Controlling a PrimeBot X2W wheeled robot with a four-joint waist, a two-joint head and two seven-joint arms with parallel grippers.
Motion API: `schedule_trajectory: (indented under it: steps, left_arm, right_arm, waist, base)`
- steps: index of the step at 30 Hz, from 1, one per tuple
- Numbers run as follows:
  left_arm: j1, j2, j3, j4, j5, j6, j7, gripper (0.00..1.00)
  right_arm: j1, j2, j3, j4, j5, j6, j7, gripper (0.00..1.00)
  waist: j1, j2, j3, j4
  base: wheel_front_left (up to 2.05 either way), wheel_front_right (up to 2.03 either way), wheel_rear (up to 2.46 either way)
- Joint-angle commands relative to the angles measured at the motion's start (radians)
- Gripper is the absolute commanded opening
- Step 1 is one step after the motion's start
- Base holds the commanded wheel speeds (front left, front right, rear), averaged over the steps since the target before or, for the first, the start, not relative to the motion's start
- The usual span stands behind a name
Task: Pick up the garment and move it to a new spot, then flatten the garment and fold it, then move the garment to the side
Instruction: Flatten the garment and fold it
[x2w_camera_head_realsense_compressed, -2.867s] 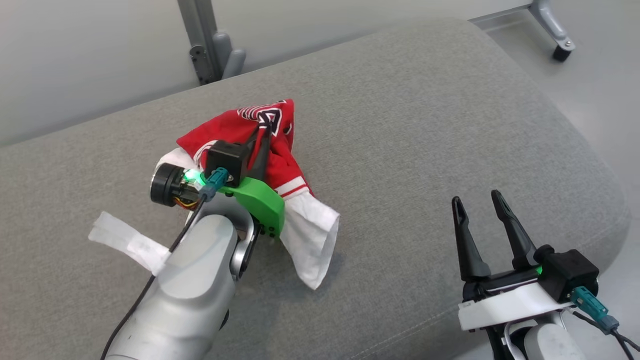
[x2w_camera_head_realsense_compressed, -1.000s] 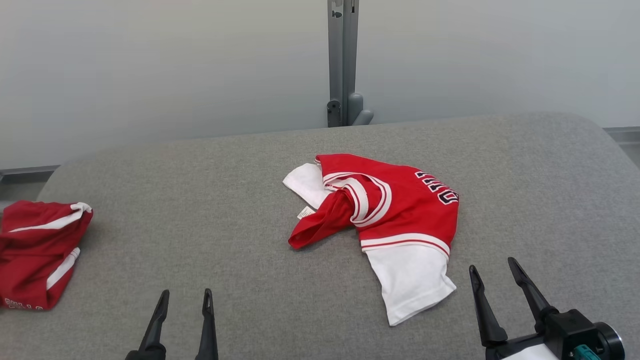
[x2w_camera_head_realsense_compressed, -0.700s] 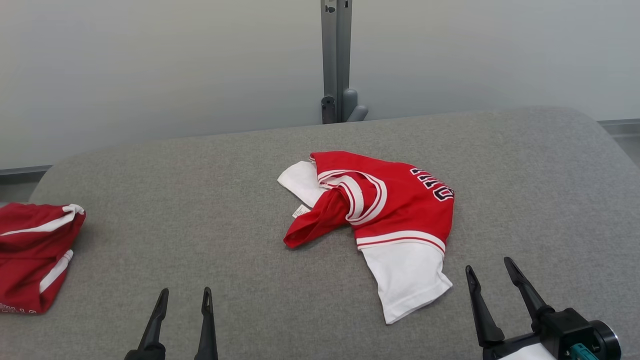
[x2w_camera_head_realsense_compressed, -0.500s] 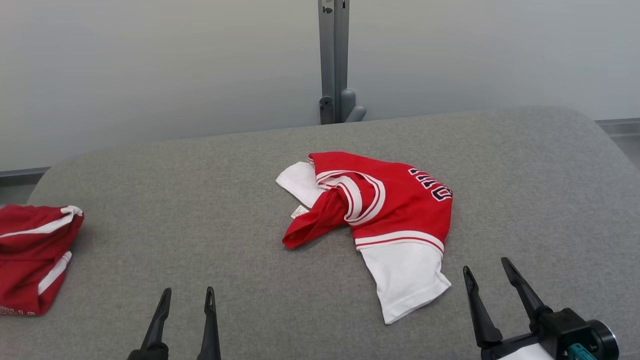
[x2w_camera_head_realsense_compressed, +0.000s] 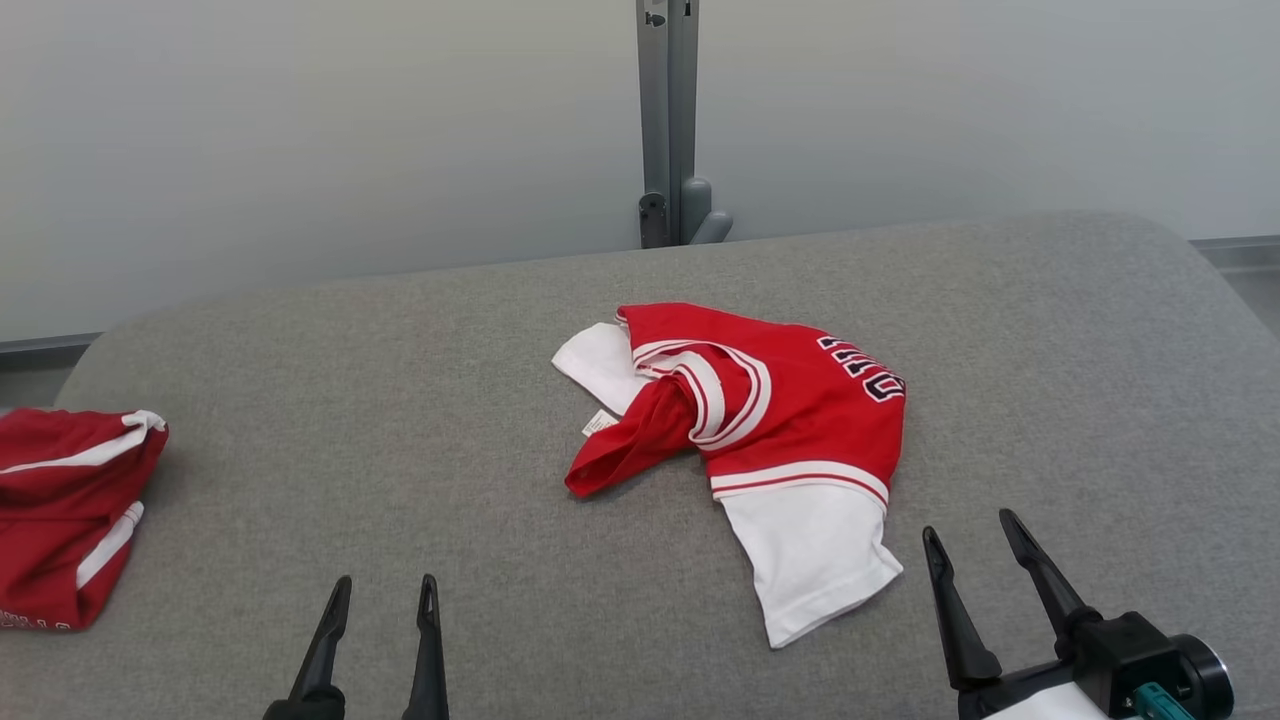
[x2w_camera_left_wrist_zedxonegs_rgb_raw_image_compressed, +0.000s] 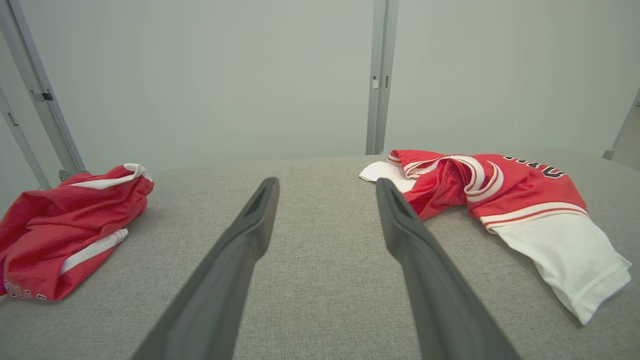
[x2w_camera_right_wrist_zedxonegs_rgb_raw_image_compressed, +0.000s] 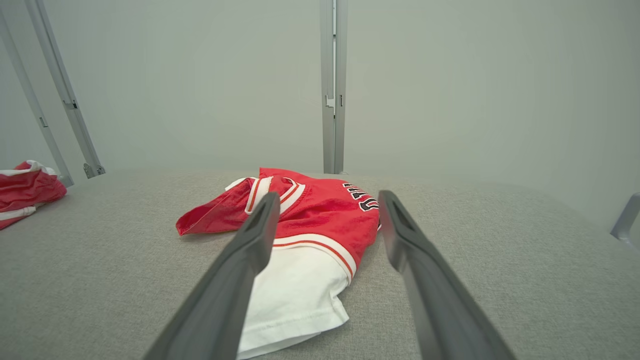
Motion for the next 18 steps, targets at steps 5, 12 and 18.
schedule_trajectory:
  steps: [5,12,18]
  left_arm:
    - [0.018,0.0,-0.001,-0.002,0.016,-0.004,-0.003,1.0]
    - [0.003,0.0,-0.022,0.029,0.007,-0.032,-0.003,1.0]
    - [-0.084,0.0,-0.101,0.133,-0.046,-0.023,-0.003,1.0]
  right_arm:
    - [0.001,0.002,0.002,0.002,-0.002,-0.001,-0.001,1.0]
    - [-0.012,0.01,0.008,0.007,-0.003,-0.001,-0.001,1.0]
    - [-0.042,0.0,0.029,0.018,-0.003,-0.001,-0.001,1.0]
  waist:
    - [0.0,0.0,0.002,0.001]
    - [0.0,0.0,0.02,-0.007]
    - [0.0,0.0,0.069,-0.058]
  base:
    - [0.0,0.0,0.0]
    - [0.0,0.0,0.0]
    - [0.0,0.0,0.0]
